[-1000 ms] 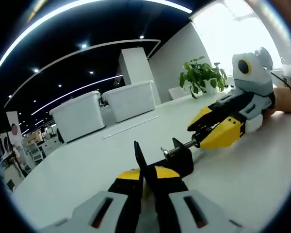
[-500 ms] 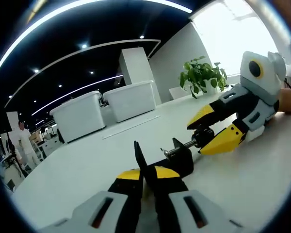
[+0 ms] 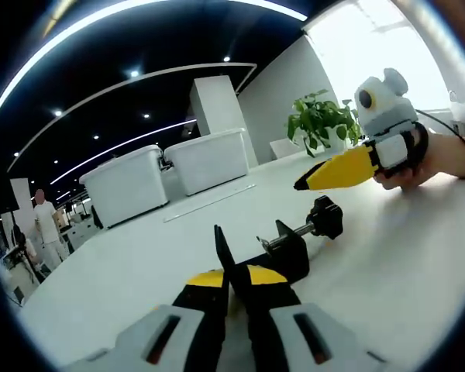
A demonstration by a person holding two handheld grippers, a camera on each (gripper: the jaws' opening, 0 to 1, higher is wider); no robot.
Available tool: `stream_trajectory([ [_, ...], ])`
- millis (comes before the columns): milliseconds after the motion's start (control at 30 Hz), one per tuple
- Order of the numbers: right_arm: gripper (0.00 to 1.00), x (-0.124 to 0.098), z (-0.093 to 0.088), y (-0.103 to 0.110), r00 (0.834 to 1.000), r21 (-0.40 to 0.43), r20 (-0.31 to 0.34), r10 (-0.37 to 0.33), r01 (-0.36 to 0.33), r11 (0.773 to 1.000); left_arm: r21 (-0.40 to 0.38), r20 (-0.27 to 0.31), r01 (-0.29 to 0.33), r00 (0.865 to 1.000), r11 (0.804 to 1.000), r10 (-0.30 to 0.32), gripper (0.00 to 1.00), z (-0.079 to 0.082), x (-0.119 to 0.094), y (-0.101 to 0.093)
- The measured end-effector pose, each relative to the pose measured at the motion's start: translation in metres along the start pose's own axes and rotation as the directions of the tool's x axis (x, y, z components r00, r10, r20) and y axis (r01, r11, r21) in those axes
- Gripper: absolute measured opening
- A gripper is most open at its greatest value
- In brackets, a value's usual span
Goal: Clamp the fixed fixture on the desktop, loosen the retaining clip, secure it to the edge of the desk, and tighten the retaining clip.
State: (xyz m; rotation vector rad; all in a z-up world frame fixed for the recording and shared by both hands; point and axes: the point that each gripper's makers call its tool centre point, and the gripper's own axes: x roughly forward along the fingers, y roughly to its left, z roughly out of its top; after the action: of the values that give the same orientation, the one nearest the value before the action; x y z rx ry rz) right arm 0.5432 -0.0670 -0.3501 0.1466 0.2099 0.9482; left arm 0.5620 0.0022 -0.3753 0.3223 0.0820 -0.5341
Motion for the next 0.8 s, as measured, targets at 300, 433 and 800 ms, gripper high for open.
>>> stream_trajectory([
  [300,0.24,0.003,-0.006,0.0,1.0,0.064,-0.029,0.001,0.001,0.998,0.001,0.001,0.0,1.0,1.0,0.0,0.08,0.0,-0.001,0.0],
  [433,0.24,0.002,-0.007,0.004,1.0,0.035,-0.019,0.003,-0.002,0.999,0.001,0.001,-0.001,1.0,1.0,0.001,0.08,0.0,-0.001,-0.001],
  [800,0.23,0.001,-0.001,0.012,0.999,-0.353,0.045,-0.023,0.037,0.935,0.002,0.002,-0.001,1.0,1.0,0.001,0.08,0.0,-0.001,-0.001],
])
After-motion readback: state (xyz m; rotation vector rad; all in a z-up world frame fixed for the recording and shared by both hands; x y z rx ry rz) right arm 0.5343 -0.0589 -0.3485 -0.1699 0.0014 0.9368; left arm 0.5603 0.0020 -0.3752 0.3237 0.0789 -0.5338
